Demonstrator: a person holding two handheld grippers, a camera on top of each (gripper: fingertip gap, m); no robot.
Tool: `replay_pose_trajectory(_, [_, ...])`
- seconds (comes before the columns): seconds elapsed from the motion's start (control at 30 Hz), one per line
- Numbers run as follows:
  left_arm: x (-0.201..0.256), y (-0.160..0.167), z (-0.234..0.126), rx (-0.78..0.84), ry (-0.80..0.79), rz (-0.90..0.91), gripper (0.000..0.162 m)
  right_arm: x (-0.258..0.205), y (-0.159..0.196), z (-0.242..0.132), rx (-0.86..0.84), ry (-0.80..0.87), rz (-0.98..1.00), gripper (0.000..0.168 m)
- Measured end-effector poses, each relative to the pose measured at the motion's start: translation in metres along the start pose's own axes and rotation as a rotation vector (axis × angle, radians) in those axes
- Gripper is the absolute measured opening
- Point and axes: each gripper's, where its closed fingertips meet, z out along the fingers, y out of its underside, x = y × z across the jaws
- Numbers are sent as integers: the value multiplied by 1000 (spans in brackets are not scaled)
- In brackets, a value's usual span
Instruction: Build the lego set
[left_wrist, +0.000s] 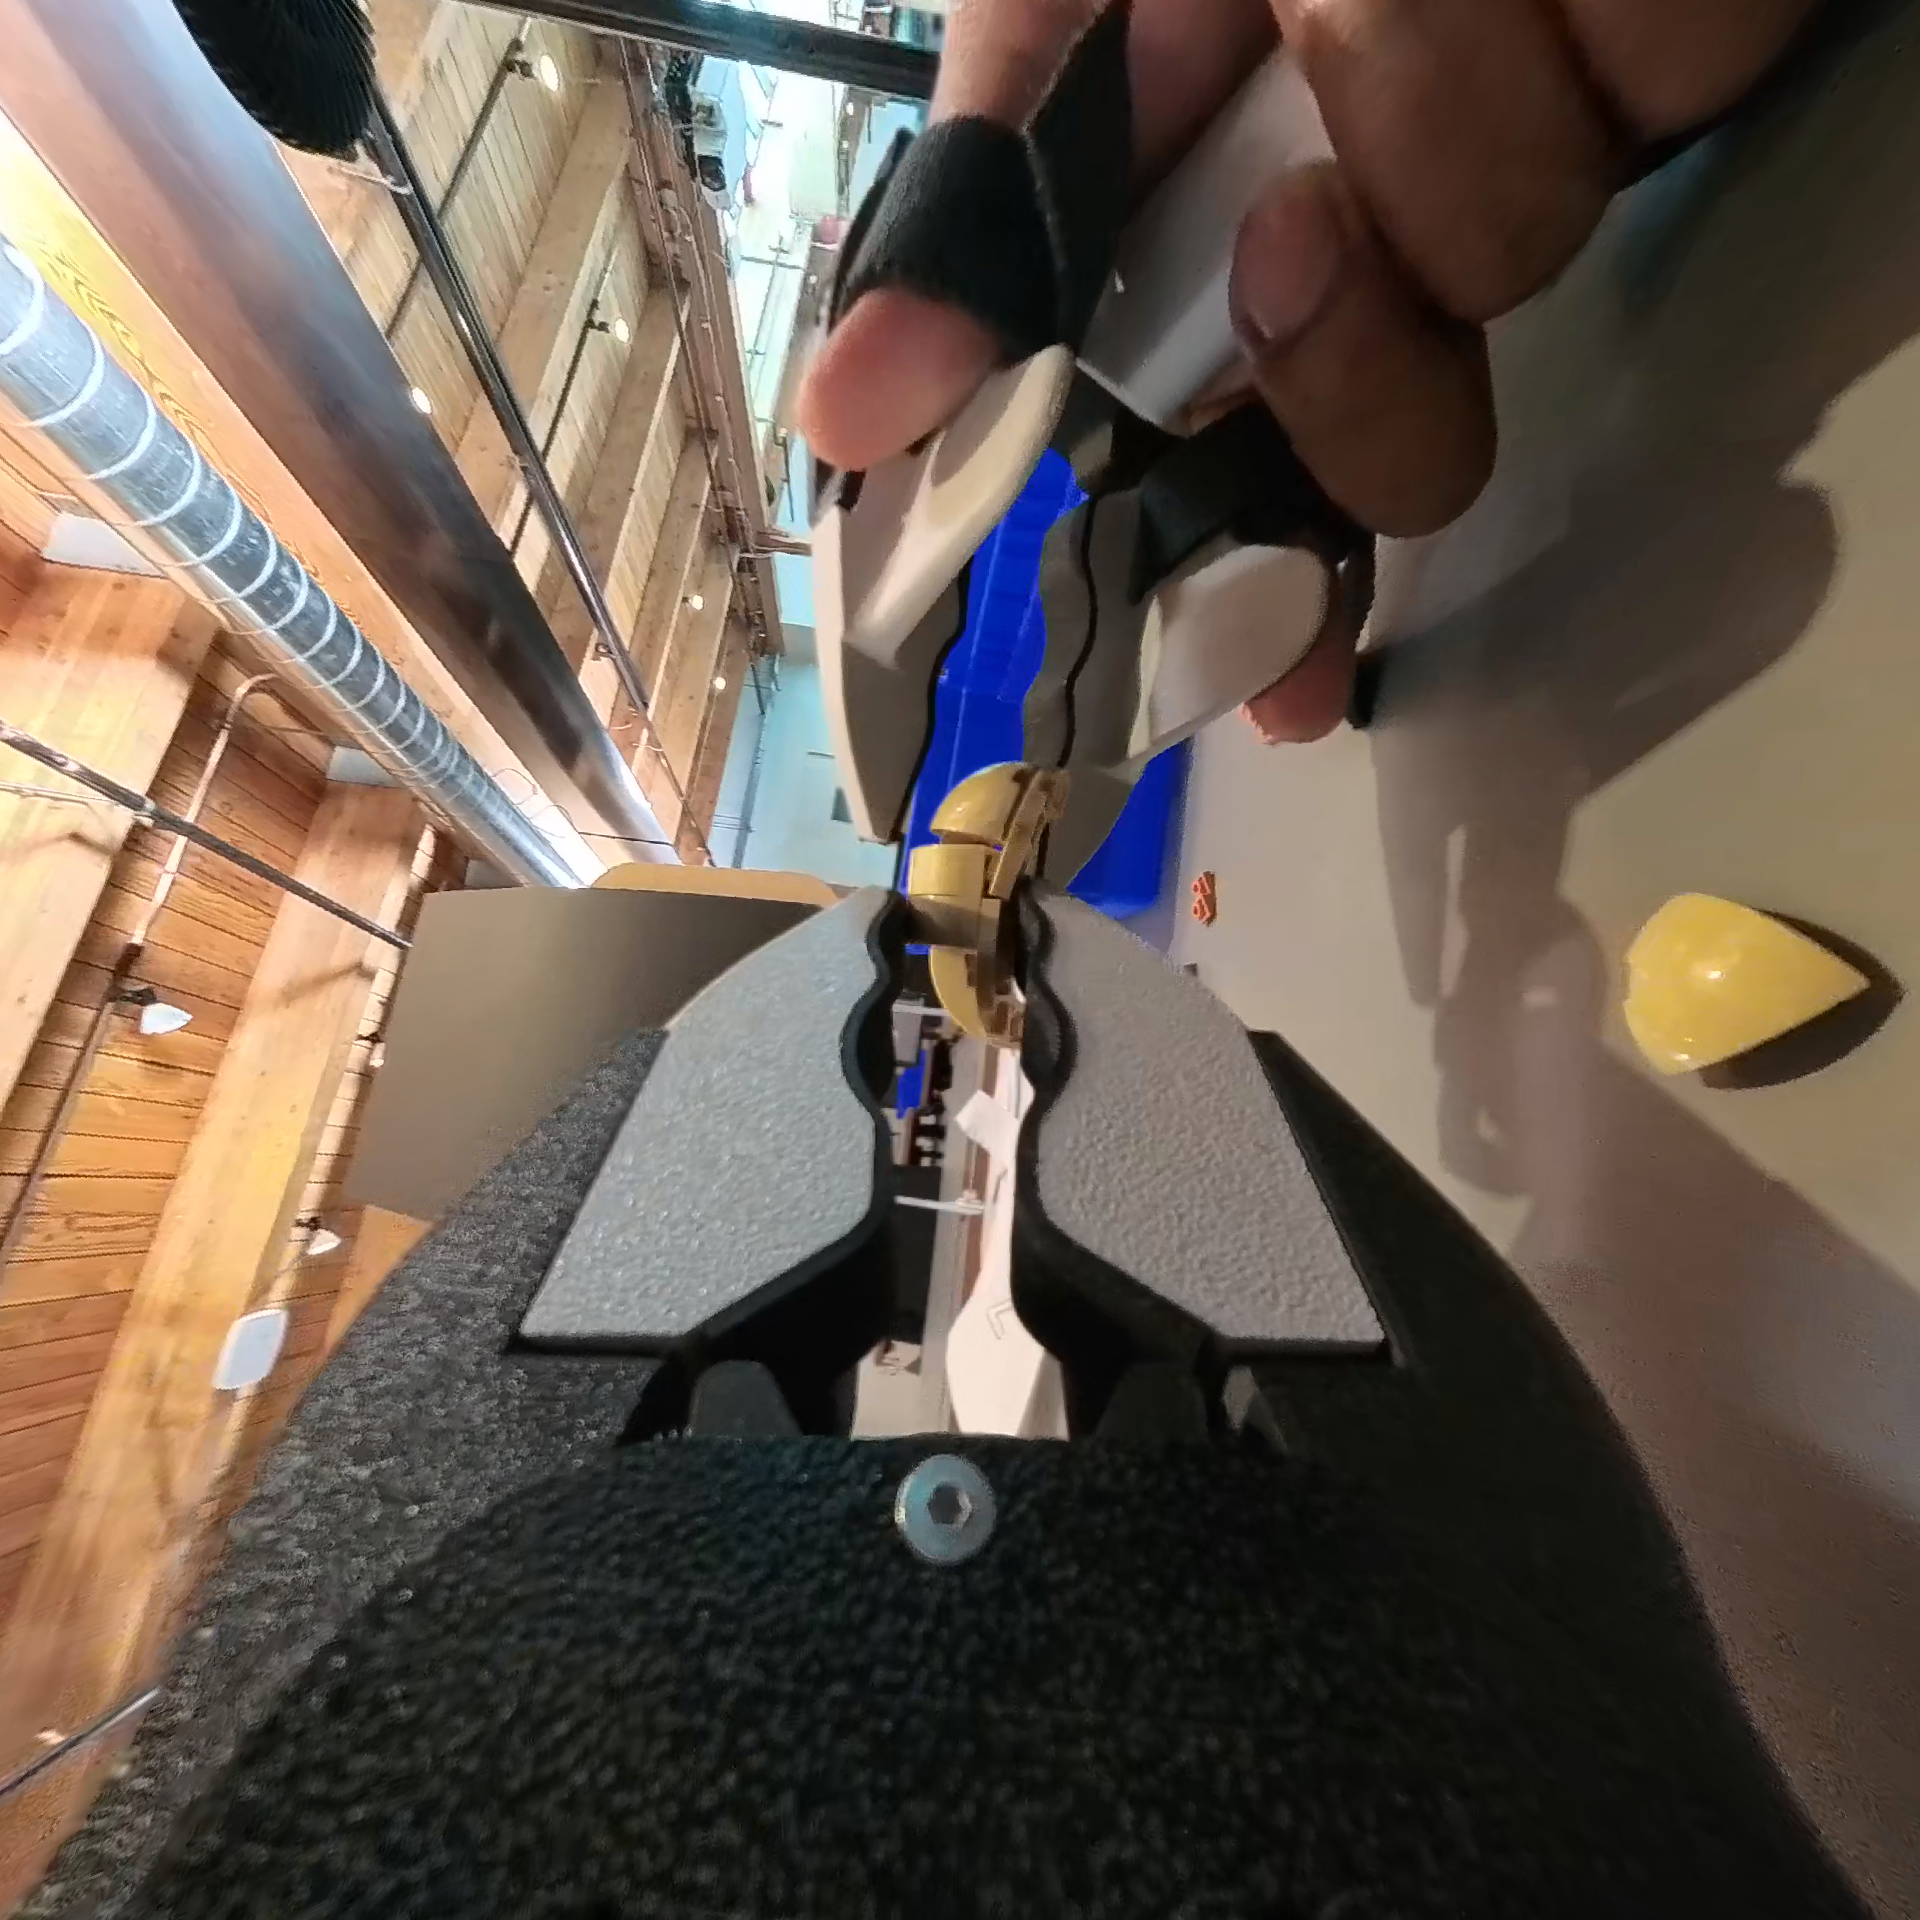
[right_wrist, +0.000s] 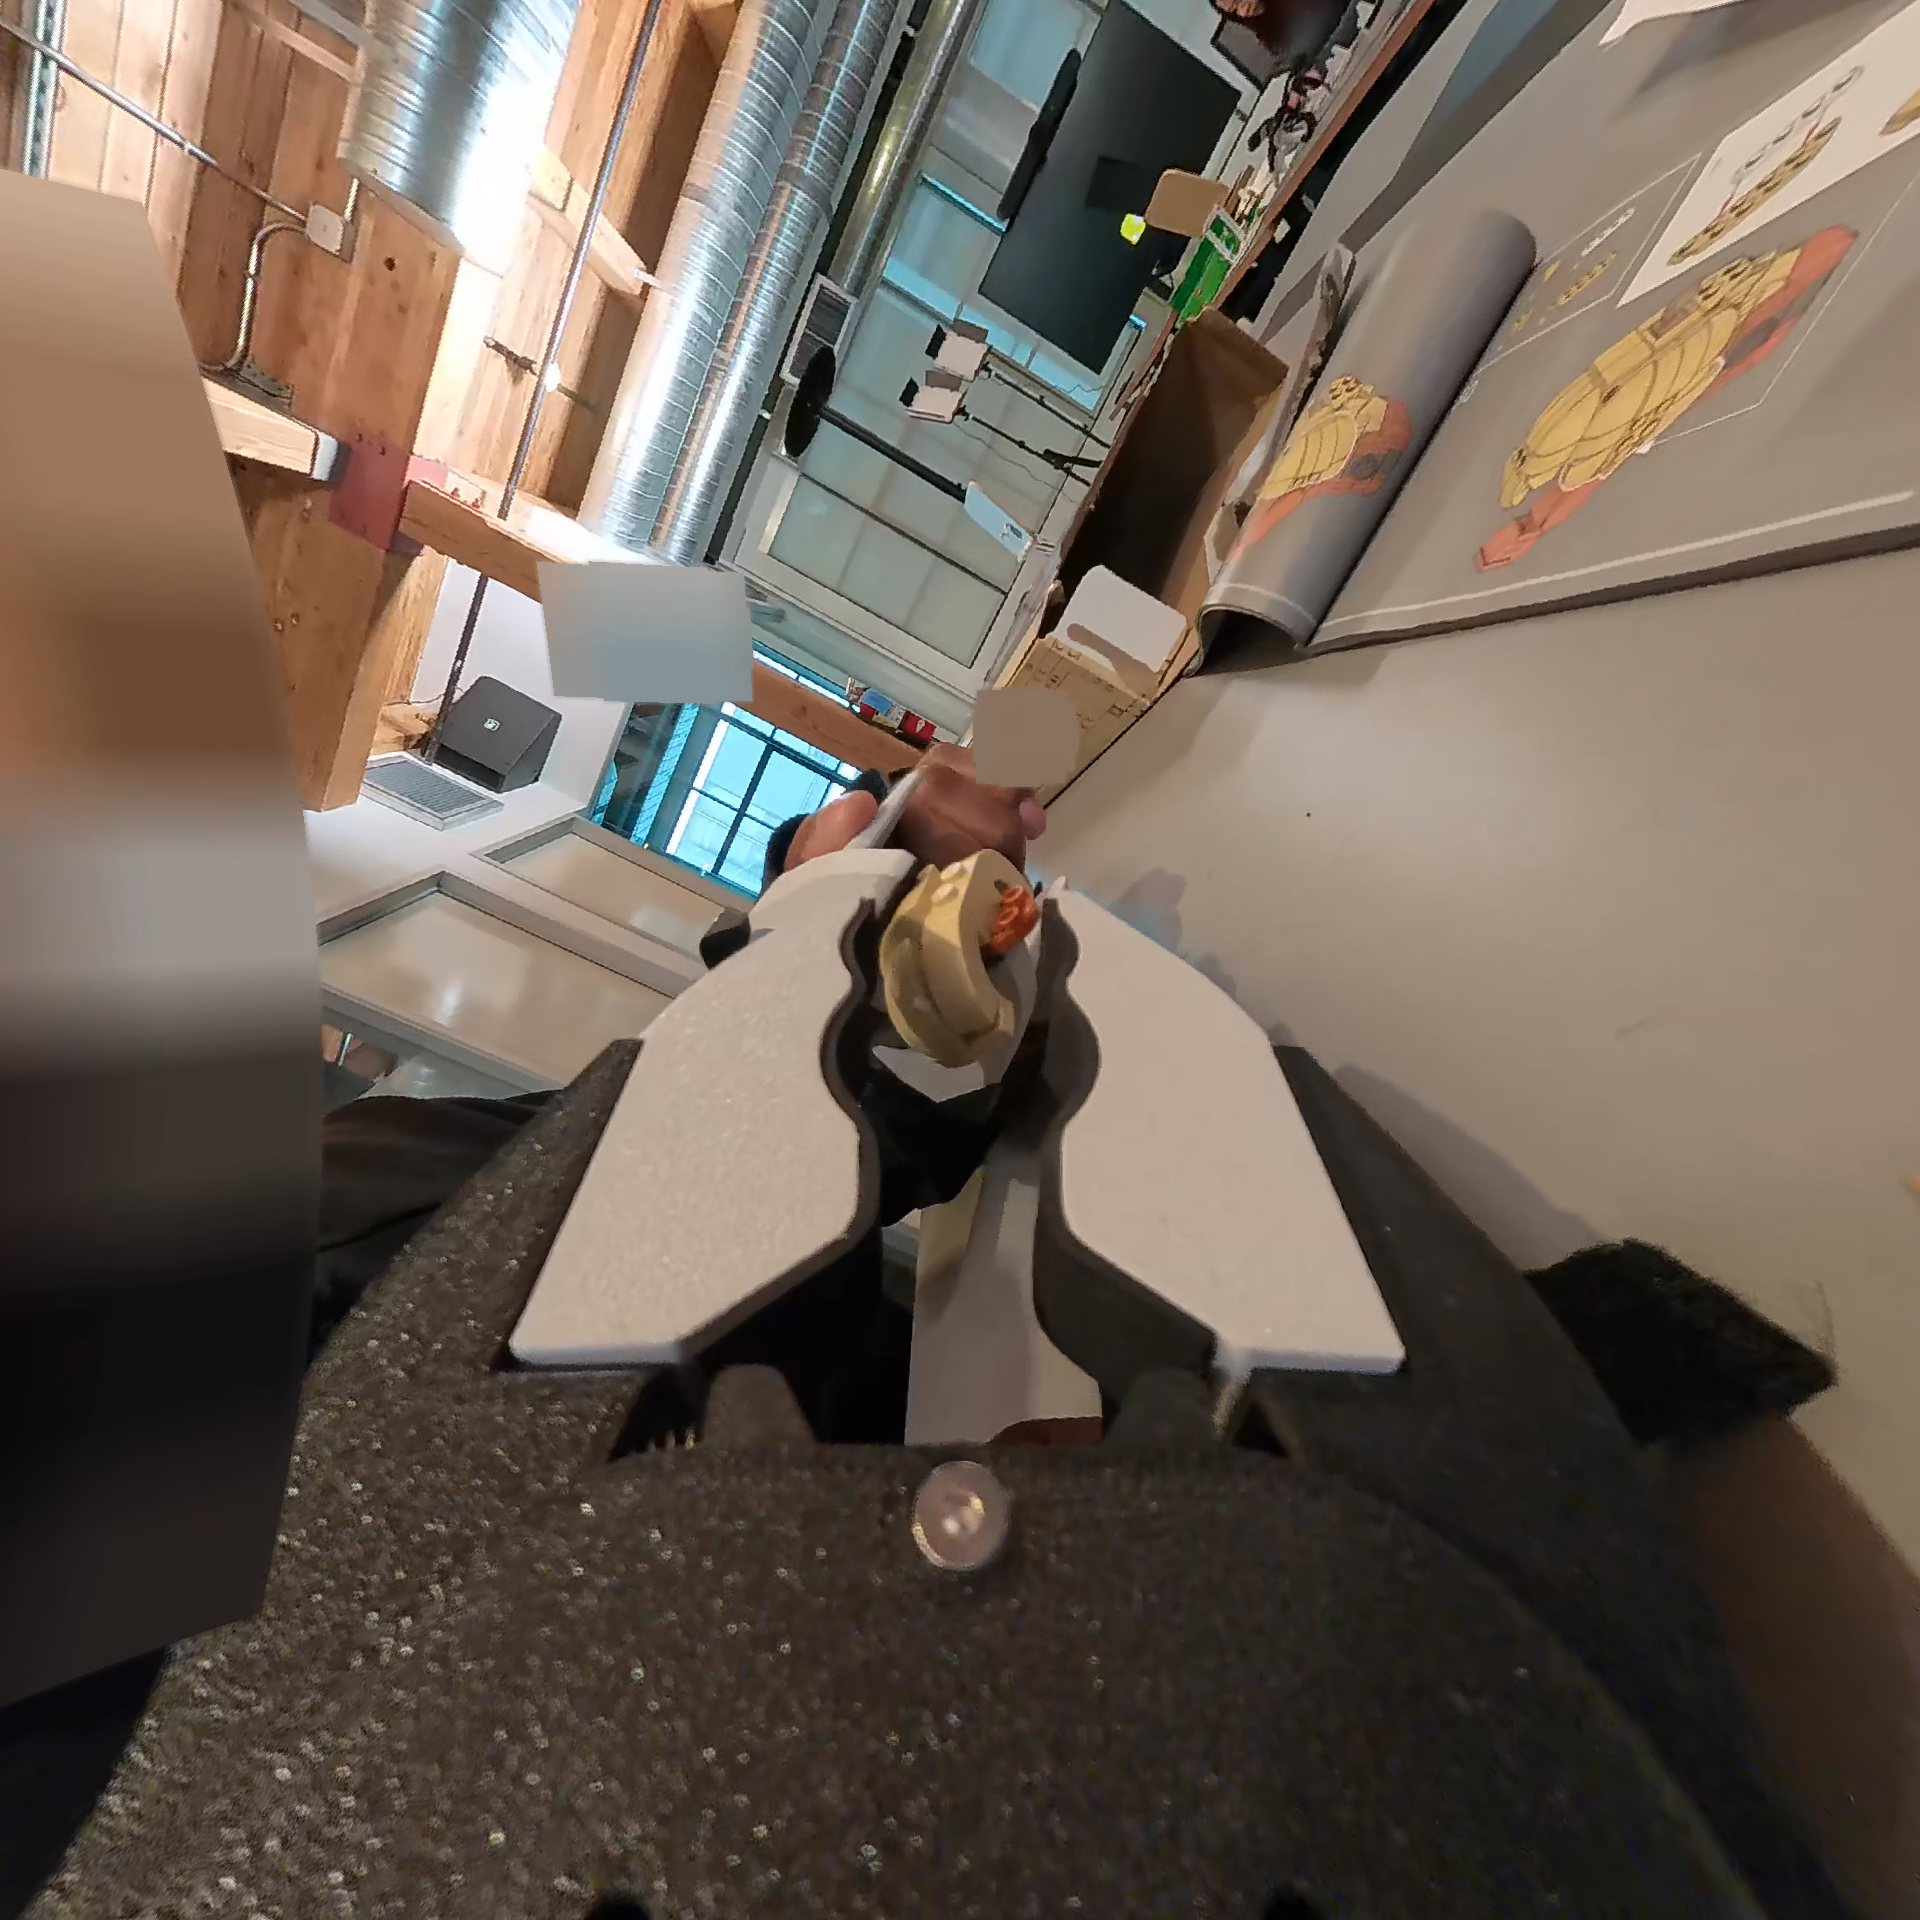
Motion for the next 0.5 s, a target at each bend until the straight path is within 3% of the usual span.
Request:
replay_pose_trajectory(0.23, [2,11,4,-7,87,-246,20,-1,-14,-8,42,27,-93,37])
replay_pose_trajectory(0.5, [-6,20,3,51,229,-743,19,-10,-27,-21,-16,192,-703,36])
